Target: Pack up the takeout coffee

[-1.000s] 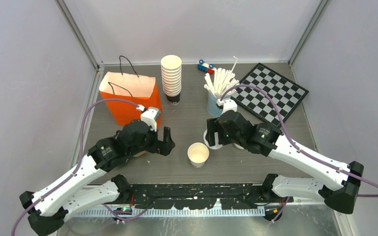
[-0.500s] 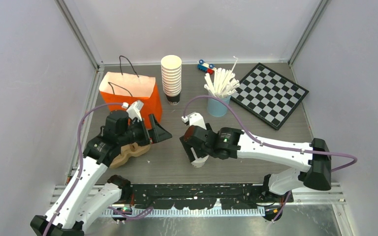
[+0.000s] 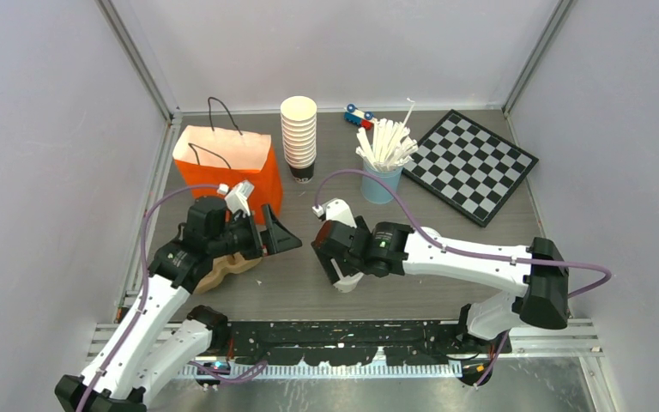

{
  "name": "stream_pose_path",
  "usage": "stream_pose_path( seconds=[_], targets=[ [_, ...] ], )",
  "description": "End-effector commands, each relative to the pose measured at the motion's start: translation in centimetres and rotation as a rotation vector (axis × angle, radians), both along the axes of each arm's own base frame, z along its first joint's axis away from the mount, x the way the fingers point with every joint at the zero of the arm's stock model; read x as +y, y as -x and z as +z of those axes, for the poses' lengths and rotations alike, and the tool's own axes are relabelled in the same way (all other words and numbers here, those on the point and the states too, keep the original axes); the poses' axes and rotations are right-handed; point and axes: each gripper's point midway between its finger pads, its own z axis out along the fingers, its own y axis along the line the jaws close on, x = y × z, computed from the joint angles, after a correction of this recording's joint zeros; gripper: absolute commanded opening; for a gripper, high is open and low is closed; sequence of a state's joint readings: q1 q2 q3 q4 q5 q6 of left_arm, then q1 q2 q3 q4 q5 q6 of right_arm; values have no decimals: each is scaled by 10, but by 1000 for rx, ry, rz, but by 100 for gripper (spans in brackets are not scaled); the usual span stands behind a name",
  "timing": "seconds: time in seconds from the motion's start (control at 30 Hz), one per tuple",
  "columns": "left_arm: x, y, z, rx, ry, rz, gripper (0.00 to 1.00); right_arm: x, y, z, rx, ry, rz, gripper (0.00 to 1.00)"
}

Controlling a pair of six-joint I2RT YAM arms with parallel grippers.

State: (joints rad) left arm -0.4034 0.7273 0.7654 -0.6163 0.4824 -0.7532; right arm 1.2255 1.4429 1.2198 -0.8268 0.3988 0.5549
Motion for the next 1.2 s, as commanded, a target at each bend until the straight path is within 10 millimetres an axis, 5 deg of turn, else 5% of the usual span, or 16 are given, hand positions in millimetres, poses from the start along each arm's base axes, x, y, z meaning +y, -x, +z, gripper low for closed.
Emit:
stream_pose_path(
  seconds=[0.0,0.3,0.93,1.17],
  targets=[
    [-5,-4,6,-31,32,-20,95,12,-5,7,-17,-23,1,81],
    [-16,-1,-6,26,70,-76,90,12,-6,-4,-10,10,-7,85],
    [-27,-2,-20,72,110,-123,85,6,-6,11,-36,-50,-19,92],
    [-29,-5,-25,82,111,-133,81,3,-1,37,-36,-157,-38,91]
  ],
)
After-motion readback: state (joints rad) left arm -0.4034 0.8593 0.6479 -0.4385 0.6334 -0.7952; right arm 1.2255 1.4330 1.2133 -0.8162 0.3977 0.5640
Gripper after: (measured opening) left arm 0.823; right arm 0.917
